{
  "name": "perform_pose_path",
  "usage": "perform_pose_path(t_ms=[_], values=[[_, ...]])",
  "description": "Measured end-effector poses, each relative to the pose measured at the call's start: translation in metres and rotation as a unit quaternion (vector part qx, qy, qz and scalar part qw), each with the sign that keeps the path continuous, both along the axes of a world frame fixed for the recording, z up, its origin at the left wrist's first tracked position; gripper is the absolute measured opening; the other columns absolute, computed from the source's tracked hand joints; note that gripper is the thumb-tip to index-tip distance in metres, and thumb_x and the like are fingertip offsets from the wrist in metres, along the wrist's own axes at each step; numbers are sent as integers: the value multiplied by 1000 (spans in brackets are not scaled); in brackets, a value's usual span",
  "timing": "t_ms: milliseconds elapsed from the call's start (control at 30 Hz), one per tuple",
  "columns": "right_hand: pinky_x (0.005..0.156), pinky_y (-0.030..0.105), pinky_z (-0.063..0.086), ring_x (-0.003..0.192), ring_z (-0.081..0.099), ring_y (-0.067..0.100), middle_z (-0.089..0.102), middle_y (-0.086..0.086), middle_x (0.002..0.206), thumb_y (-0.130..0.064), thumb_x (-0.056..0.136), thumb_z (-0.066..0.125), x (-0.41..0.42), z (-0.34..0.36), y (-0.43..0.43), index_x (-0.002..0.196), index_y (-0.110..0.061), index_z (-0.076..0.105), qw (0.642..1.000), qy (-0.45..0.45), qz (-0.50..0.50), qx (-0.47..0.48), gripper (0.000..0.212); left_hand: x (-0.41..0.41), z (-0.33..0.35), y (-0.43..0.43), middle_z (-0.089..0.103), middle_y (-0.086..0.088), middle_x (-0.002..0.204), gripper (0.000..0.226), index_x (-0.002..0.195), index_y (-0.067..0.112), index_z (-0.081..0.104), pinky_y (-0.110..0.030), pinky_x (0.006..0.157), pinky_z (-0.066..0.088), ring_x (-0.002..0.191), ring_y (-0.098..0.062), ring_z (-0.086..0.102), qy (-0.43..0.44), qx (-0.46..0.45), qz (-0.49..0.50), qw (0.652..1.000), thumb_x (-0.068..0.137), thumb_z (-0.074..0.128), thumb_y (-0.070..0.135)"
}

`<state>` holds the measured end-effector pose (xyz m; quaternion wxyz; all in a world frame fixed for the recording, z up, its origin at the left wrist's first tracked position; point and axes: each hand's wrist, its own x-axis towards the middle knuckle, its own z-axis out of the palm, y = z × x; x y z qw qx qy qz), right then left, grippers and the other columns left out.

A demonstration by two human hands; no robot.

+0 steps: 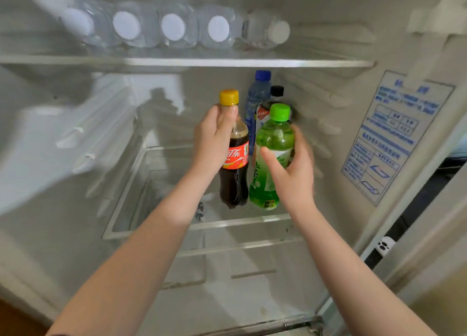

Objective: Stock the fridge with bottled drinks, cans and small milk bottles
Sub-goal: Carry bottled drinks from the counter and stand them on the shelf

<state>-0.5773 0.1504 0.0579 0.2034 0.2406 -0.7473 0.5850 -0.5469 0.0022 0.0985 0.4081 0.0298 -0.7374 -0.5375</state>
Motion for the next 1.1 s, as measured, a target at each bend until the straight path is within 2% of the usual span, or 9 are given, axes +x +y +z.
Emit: perform_pose_path(t_ms=[167, 267, 367, 467, 600, 767, 833, 967, 1100], values=[[97, 43, 45, 116, 54, 22, 60, 5, 122, -34, 83, 67, -28, -1, -3, 131, -11, 48, 1000, 6, 22, 6, 56, -31, -5, 8, 51, 6, 67, 25, 75, 22, 48, -16, 55, 34, 57, 4, 45, -35, -42, 16, 998, 98, 47, 32], [95, 44, 45, 112, 56, 21, 62, 1, 118, -32, 82, 68, -39, -3, -3, 127, -16, 50, 1000, 4, 21, -2, 51, -42, -3, 11, 53, 4, 70, 26, 81, 14, 51, -21, 60, 37, 64, -4, 49, -47, -53, 7, 997, 97, 47, 33], [99, 44, 42, 116, 52, 20, 59, 2, 122, -30, 83, 67, -45, -11, -1, 131, -16, 47, 1000, -18, 12, -10, 54, -47, -5, 9, 63, 1, 89, 26, 95, 13, 56, -25, 74, 45, 83, -12, 60, -62, -33, -19, 997, 96, 48, 38], [101, 44, 41, 120, 50, 17, 56, 0, 126, -33, 84, 66, -46, -15, 0, 135, -19, 43, 999, -35, 20, -18, 58, -45, -15, 7, 61, 15, 100, 24, 109, 24, 51, -21, 82, 46, 95, 0, 59, -57, -25, -53, 997, 93, 48, 42], [104, 43, 40, 124, 48, 10, 54, -7, 131, -35, 86, 64, -43, -18, 2, 138, -23, 40, 999, -27, 37, -4, 59, -37, -42, 3, 49, 28, 114, 57, 129, 34, 33, -4, 81, 43, 102, 18, 51, -81, 6, -116, 990, 81, 61, 45], [106, 39, 41, 128, 44, 5, 45, -8, 142, -33, 87, 62, -42, -39, 7, 148, -24, 22, 997, -48, 31, 47, 73, -29, -95, -9, 51, 21, 112, 63, 120, 32, 28, -26, 89, 41, 111, -3, 53, -232, -6, -141, 962, 78, 73, 18], [102, 37, 45, 122, 49, 7, 51, -6, 135, -26, 84, 67, -43, -50, 9, 143, -22, 32, 996, -49, 22, 72, 69, -28, -104, -11, 53, 22, 111, 57, 116, 33, 31, -27, 89, 43, 107, 2, 53, -226, -11, -135, 965, 80, 71, 15], [97, 27, 43, 115, 48, 2, 52, -10, 128, -22, 81, 69, -45, -64, 7, 139, -20, 35, 995, -43, 7, 88, 67, -33, -103, -14, 55, 15, 115, 59, 119, 33, 30, -30, 92, 46, 112, -9, 55, -220, -37, -126, 967, 79, 72, 19], [100, 34, 45, 119, 50, 8, 54, -5, 131, -24, 83, 66, -50, -65, 0, 139, -19, 35, 996, -48, -5, 79, 64, -41, -102, -16, 55, 18, 111, 52, 110, 35, 36, -32, 93, 47, 112, -11, 56, -219, -10, -133, 967, 79, 73, 17]])
